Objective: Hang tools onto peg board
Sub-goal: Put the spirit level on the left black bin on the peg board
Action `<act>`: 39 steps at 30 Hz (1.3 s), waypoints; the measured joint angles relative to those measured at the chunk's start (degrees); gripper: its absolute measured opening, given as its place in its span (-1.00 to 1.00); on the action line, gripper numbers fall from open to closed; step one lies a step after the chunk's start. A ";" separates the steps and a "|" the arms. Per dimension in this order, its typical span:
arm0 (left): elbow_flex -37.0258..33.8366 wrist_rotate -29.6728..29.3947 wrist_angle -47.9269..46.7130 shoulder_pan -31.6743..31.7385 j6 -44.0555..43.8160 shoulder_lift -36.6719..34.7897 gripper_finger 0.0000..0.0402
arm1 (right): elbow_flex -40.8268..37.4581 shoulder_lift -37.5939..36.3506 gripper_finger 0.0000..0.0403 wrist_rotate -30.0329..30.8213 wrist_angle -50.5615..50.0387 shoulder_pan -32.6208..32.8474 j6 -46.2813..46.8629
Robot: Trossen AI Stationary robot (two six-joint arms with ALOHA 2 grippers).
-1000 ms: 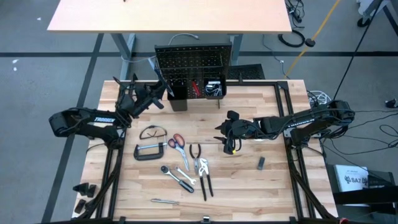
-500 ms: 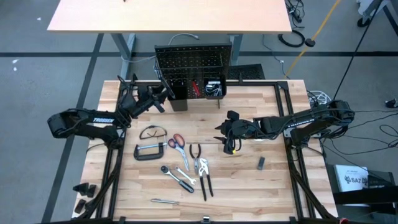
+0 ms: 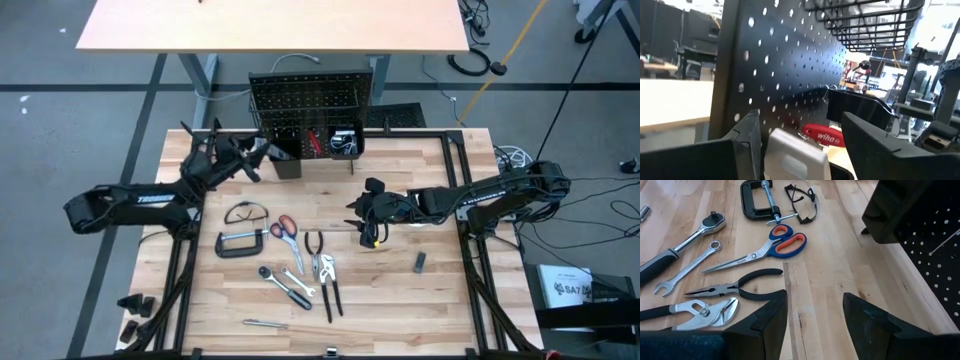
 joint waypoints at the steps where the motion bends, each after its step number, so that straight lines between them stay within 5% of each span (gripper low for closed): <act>1: 0.00 0.14 -0.82 0.00 0.93 -1.19 0.00 | 0.00 -0.02 -0.08 0.00 -0.02 0.02 0.00; 15: 0.00 6.49 -21.53 -0.15 -2.00 -22.01 0.00 | 0.00 -0.02 -0.08 0.00 -0.87 0.02 0.24; 25: 0.00 8.31 -39.49 -6.19 -3.28 -32.17 0.00 | 0.00 -0.02 -0.08 0.00 -0.82 0.02 0.19; 29: 0.00 2.15 -47.62 -8.04 -1.96 -32.57 0.00 | 0.00 0.00 -0.08 0.00 -0.63 0.00 0.04; 34: 0.00 -14.20 -50.80 -8.70 -1.63 -32.50 -0.06 | 0.00 -0.01 -0.08 0.01 0.16 -0.37 0.04; 39: 1.65 -18.51 -51.11 -8.66 -0.66 -32.12 -0.33 | 0.00 0.00 -0.08 0.02 0.24 -0.37 0.02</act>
